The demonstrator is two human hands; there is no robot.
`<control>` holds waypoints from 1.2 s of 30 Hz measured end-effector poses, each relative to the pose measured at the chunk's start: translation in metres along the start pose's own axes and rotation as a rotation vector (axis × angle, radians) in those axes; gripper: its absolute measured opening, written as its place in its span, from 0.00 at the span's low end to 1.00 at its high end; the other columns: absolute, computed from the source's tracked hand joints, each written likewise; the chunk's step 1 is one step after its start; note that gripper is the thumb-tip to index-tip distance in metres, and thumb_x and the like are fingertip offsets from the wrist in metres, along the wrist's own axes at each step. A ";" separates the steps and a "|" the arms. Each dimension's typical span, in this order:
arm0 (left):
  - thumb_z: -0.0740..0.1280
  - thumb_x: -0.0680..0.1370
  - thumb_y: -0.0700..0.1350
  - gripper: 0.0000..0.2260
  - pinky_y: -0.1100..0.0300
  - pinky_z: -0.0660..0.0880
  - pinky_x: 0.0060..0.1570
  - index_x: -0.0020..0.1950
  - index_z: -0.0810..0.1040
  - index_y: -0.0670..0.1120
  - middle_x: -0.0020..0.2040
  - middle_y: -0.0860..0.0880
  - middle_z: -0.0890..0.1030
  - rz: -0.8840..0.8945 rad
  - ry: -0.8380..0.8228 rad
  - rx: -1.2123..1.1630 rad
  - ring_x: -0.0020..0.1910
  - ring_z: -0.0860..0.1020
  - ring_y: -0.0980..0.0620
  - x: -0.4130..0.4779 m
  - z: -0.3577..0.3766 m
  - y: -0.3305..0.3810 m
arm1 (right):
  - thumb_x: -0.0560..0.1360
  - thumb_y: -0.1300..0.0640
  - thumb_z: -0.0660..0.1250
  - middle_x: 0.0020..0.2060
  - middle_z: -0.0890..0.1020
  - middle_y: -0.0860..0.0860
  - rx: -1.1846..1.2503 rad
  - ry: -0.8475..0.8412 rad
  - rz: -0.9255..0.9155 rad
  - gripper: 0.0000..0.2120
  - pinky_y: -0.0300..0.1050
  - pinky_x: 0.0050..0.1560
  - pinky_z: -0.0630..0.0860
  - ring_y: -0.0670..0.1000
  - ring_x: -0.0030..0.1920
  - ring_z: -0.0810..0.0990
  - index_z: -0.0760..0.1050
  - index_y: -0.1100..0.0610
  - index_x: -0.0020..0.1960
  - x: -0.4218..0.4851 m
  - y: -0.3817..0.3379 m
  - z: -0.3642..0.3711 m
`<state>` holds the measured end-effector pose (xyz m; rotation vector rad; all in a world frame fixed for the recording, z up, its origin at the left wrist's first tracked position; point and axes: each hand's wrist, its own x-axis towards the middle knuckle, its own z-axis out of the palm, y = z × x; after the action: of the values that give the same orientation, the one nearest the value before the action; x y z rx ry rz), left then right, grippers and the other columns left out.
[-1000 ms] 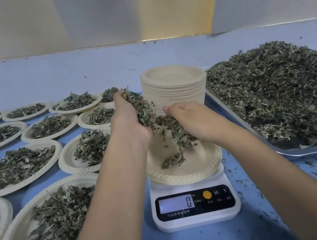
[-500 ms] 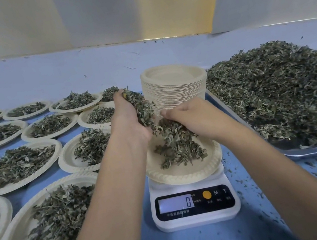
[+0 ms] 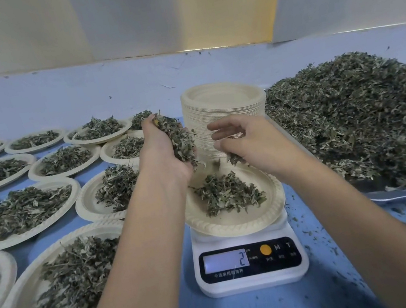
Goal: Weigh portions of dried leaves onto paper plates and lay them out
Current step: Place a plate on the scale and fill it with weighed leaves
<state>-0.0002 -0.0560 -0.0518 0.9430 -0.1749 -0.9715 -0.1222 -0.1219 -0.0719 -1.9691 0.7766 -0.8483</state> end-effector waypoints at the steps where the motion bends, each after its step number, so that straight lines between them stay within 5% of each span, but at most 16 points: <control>1: 0.53 0.80 0.58 0.19 0.72 0.66 0.22 0.36 0.69 0.47 0.18 0.53 0.71 0.000 0.001 -0.001 0.14 0.68 0.55 0.000 0.000 0.000 | 0.76 0.62 0.67 0.50 0.82 0.47 0.004 0.006 -0.010 0.11 0.36 0.39 0.72 0.41 0.39 0.77 0.78 0.48 0.55 0.000 0.000 0.000; 5: 0.54 0.80 0.58 0.19 0.71 0.66 0.21 0.38 0.70 0.46 0.19 0.52 0.72 -0.004 0.009 -0.006 0.14 0.69 0.55 0.000 -0.001 0.000 | 0.79 0.65 0.60 0.49 0.84 0.49 0.078 0.004 -0.031 0.12 0.37 0.46 0.76 0.39 0.40 0.78 0.78 0.52 0.52 -0.002 -0.003 -0.001; 10: 0.53 0.80 0.59 0.19 0.71 0.66 0.20 0.39 0.71 0.46 0.20 0.51 0.73 -0.011 0.009 0.002 0.14 0.69 0.55 -0.003 0.001 -0.001 | 0.78 0.70 0.57 0.51 0.83 0.53 0.064 -0.005 -0.028 0.15 0.46 0.56 0.78 0.49 0.50 0.82 0.78 0.56 0.53 -0.001 0.001 0.003; 15: 0.52 0.80 0.60 0.21 0.71 0.67 0.19 0.39 0.72 0.46 0.18 0.51 0.74 -0.013 -0.001 0.004 0.13 0.70 0.56 -0.006 0.002 -0.001 | 0.75 0.71 0.61 0.48 0.84 0.49 -0.011 -0.015 -0.061 0.15 0.35 0.45 0.78 0.43 0.42 0.84 0.80 0.54 0.50 -0.002 0.002 0.003; 18: 0.52 0.80 0.61 0.22 0.71 0.67 0.19 0.39 0.72 0.46 0.19 0.51 0.74 -0.020 0.003 0.004 0.14 0.70 0.56 -0.006 0.003 -0.002 | 0.74 0.71 0.64 0.46 0.84 0.48 0.046 0.026 -0.080 0.15 0.39 0.52 0.78 0.44 0.42 0.85 0.80 0.53 0.47 -0.002 0.001 0.002; 25: 0.52 0.80 0.61 0.22 0.71 0.67 0.19 0.40 0.72 0.45 0.19 0.51 0.74 -0.028 0.004 -0.001 0.13 0.70 0.55 -0.005 0.002 -0.002 | 0.77 0.69 0.61 0.46 0.85 0.50 0.231 0.035 -0.047 0.14 0.39 0.55 0.76 0.44 0.47 0.84 0.80 0.53 0.46 -0.001 0.000 0.001; 28: 0.52 0.80 0.61 0.22 0.70 0.68 0.19 0.39 0.72 0.45 0.18 0.51 0.74 -0.031 0.000 -0.004 0.13 0.70 0.55 -0.006 0.002 -0.003 | 0.75 0.74 0.57 0.47 0.84 0.51 0.302 0.003 -0.058 0.19 0.35 0.50 0.74 0.44 0.51 0.83 0.80 0.55 0.47 -0.002 -0.002 0.000; 31: 0.52 0.80 0.62 0.22 0.69 0.68 0.19 0.41 0.73 0.45 0.20 0.51 0.75 -0.037 0.012 0.000 0.13 0.71 0.55 -0.007 0.002 -0.003 | 0.70 0.79 0.54 0.52 0.83 0.48 0.332 -0.043 -0.063 0.27 0.37 0.56 0.76 0.45 0.57 0.80 0.80 0.51 0.47 -0.002 -0.001 0.000; 36: 0.53 0.79 0.62 0.21 0.69 0.68 0.18 0.44 0.72 0.46 0.23 0.50 0.74 -0.046 0.009 0.003 0.14 0.71 0.55 -0.006 0.003 -0.004 | 0.68 0.78 0.61 0.52 0.83 0.45 0.299 -0.104 -0.082 0.26 0.31 0.55 0.74 0.43 0.61 0.77 0.80 0.49 0.49 -0.004 -0.004 0.000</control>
<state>-0.0077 -0.0540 -0.0516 0.9572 -0.1478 -1.0095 -0.1237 -0.1172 -0.0698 -1.7717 0.4805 -0.8490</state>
